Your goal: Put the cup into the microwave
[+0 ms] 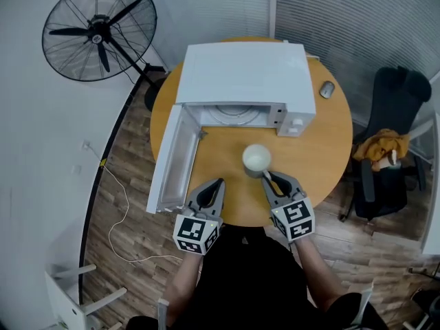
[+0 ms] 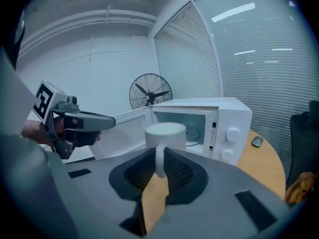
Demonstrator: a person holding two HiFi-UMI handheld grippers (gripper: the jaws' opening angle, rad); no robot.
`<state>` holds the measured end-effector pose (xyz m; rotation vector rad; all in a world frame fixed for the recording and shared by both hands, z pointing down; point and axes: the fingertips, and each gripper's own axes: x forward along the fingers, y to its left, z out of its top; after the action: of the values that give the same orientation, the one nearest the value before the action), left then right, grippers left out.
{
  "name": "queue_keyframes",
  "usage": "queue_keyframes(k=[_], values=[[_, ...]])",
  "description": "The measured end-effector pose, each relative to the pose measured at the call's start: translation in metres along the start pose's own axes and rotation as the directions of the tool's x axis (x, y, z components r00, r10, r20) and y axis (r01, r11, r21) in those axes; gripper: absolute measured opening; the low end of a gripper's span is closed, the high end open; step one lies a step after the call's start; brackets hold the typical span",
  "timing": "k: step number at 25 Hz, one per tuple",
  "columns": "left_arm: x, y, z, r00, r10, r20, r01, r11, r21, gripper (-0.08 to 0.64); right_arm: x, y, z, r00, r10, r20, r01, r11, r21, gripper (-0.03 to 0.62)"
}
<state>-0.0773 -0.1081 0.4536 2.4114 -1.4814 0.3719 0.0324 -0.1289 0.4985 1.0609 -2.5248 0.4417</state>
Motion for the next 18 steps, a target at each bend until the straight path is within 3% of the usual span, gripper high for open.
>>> queue_keyframes(k=[8, 18], values=[[0.014, 0.015, -0.003, 1.0, 0.021, -0.01, -0.021, 1.0, -0.004, -0.006, 0.033, -0.008, 0.0, 1.0, 0.011, 0.001, -0.011, 1.0, 0.0, 0.061], [0.029, 0.033, -0.004, 1.0, -0.008, -0.013, 0.007, 1.0, -0.014, -0.006, 0.076, -0.022, 0.009, 0.997, -0.049, 0.054, 0.049, 0.999, 0.005, 0.061]])
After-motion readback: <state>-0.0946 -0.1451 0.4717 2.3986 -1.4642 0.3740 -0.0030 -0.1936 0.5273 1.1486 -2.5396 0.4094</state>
